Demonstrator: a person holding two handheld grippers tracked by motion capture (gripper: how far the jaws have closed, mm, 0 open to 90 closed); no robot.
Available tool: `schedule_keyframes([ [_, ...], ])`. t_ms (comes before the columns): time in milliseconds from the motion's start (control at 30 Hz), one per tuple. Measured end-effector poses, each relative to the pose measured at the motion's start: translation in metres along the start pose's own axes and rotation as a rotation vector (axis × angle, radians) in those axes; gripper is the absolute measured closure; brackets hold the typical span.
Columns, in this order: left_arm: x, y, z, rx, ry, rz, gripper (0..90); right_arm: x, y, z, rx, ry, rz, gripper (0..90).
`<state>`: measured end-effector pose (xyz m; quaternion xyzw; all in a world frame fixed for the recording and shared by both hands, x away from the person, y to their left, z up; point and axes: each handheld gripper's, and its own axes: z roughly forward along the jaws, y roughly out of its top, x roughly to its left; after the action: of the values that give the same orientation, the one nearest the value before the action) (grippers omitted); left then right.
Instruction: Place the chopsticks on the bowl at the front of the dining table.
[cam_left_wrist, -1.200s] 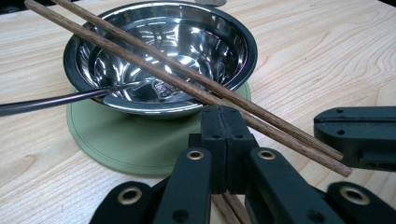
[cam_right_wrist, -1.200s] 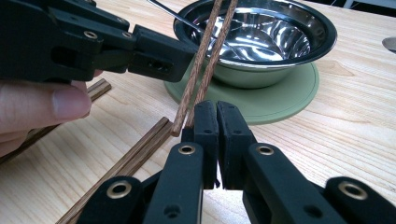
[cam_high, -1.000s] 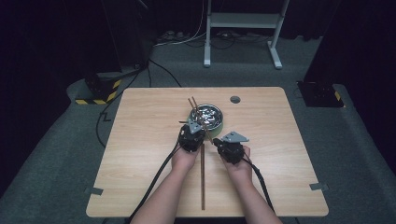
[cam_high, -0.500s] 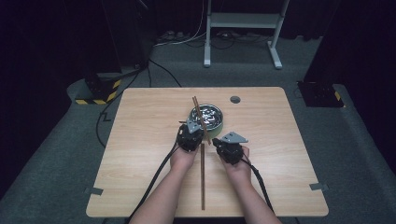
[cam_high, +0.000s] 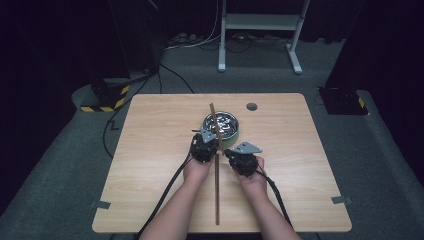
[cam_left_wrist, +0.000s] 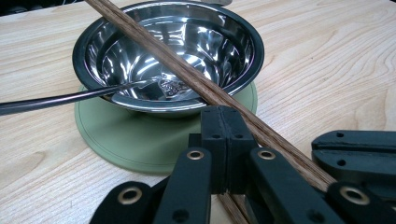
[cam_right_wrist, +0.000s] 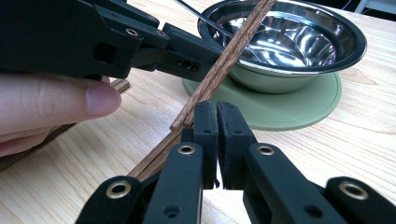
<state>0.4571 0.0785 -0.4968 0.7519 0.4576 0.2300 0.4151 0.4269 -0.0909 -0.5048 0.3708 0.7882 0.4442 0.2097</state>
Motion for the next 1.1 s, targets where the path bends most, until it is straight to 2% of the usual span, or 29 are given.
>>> schedule_keyframes([
  [67, 0.0004, 0.0, 0.0002, 0.0, -0.001, 0.002, 88.8, 0.0008, 0.0, -0.0002, -0.002, -0.001, 0.007, 86.7],
  [600, 0.0015, 0.0009, -0.0006, 0.002, -0.011, 0.006, 88.9, 0.0076, 0.0007, 0.0009, -0.003, 0.006, -0.032, 86.7],
  [1100, 0.0008, 0.0009, -0.0012, 0.007, -0.01, 0.011, 88.8, 0.0084, 0.0006, 0.0007, 0.001, 0.01, -0.023, 86.7],
])
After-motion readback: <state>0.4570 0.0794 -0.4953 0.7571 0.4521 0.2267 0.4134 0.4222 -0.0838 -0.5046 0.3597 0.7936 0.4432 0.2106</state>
